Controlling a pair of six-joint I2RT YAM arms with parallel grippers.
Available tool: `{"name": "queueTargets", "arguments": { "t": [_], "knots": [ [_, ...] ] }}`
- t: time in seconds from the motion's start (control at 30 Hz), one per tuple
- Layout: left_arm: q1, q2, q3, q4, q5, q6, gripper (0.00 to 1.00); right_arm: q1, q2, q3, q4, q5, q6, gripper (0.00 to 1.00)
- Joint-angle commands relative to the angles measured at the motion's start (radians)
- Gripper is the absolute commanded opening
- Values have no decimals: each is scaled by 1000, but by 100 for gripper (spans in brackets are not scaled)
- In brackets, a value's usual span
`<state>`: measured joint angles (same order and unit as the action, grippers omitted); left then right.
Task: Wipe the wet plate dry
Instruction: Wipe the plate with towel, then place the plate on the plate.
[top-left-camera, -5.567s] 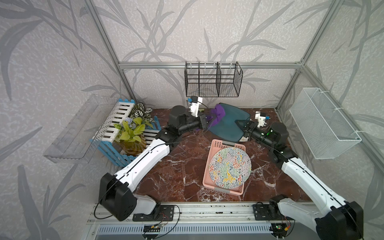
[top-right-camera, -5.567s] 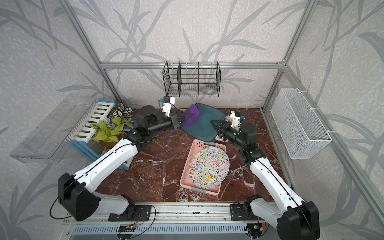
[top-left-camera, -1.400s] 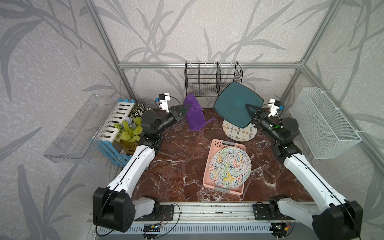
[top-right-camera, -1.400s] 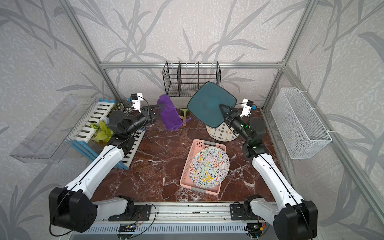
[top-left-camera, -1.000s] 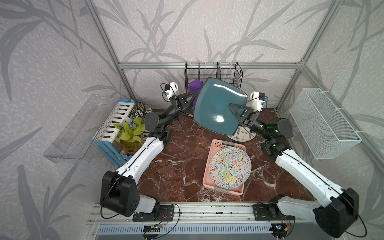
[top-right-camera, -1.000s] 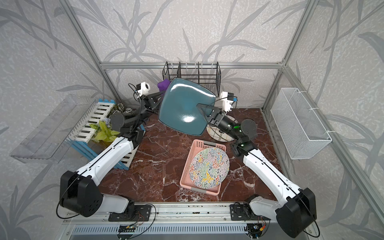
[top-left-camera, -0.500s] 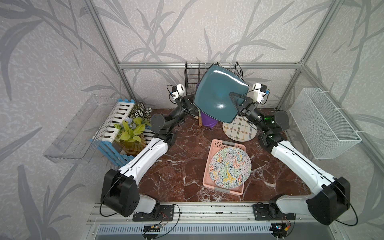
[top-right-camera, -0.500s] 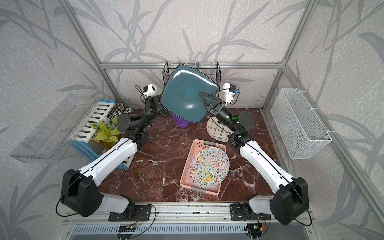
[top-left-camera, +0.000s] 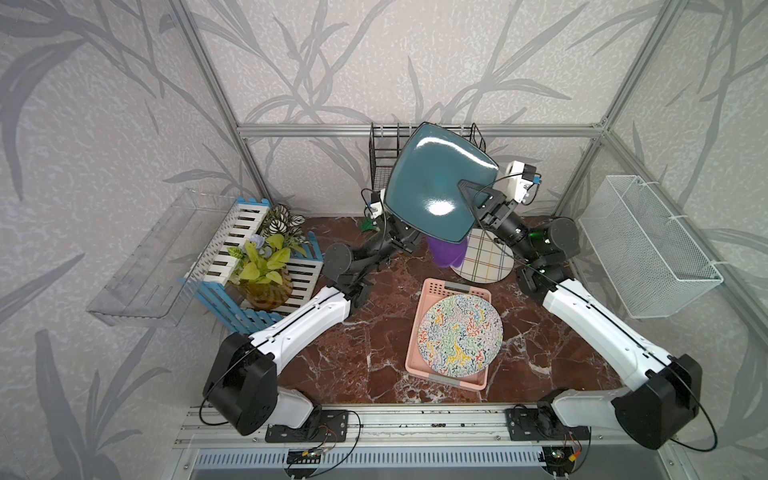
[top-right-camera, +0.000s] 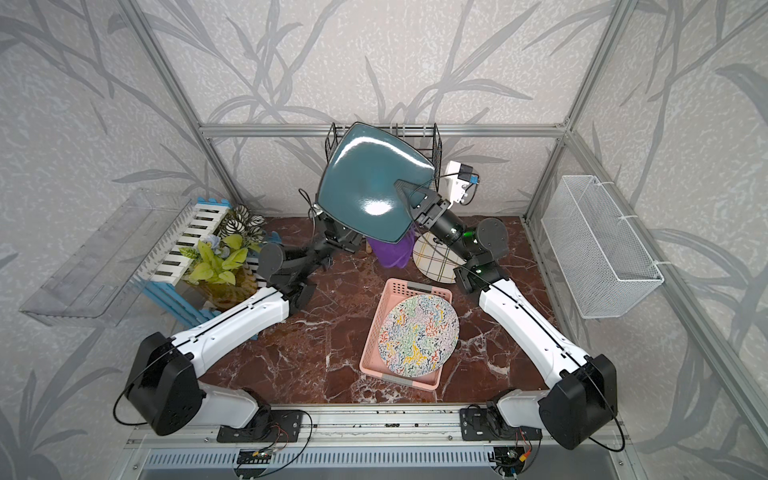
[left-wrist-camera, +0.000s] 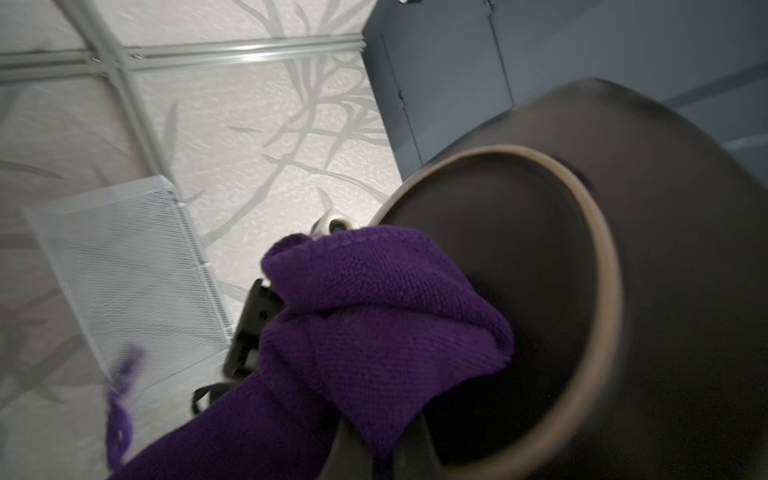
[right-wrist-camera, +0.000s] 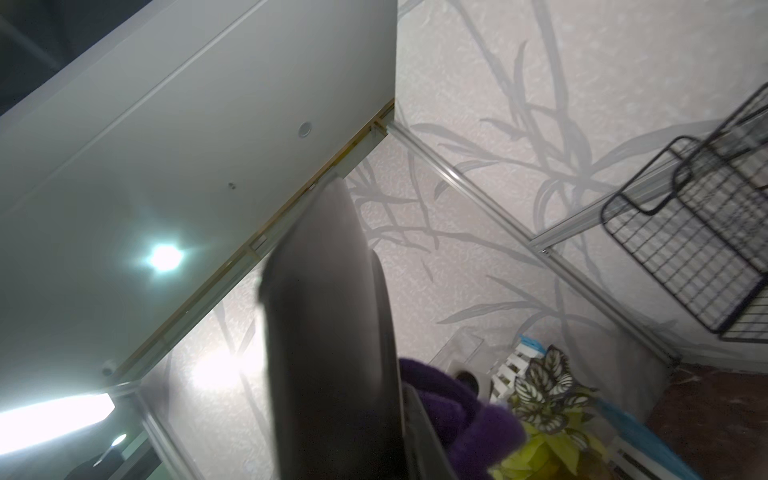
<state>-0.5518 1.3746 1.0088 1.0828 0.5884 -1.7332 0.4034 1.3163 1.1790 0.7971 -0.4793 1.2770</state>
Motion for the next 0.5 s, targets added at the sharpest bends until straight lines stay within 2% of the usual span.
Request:
{"name": "queueTargets", "arguments": {
  "t": [0.0,0.07,0.13,0.2,0.3,0.37,0.47],
  "knots": [
    [52,-200,11,-165,72,294,0,-90,-100,-98,-101,154,-23,0],
    [86,-270,54,-535,38,562,0,-136,-208,-200,-240,200,-66,0],
    [96,-300,121,-836,-51,797,0,-171,-349,-282,-453,293,-133,0],
    [102,-303,159,-995,-109,951,0,-189,-478,-351,-699,396,-176,0],
    [118,-295,141,-1042,-110,1002,0,-245,-550,-433,-872,510,-189,0],
    [123,-284,111,-1039,-100,1003,0,-326,-501,-460,-883,451,-161,0],
    [124,-271,71,-1036,-91,1029,0,-405,-343,-472,-741,331,-132,0]
  ]
}}
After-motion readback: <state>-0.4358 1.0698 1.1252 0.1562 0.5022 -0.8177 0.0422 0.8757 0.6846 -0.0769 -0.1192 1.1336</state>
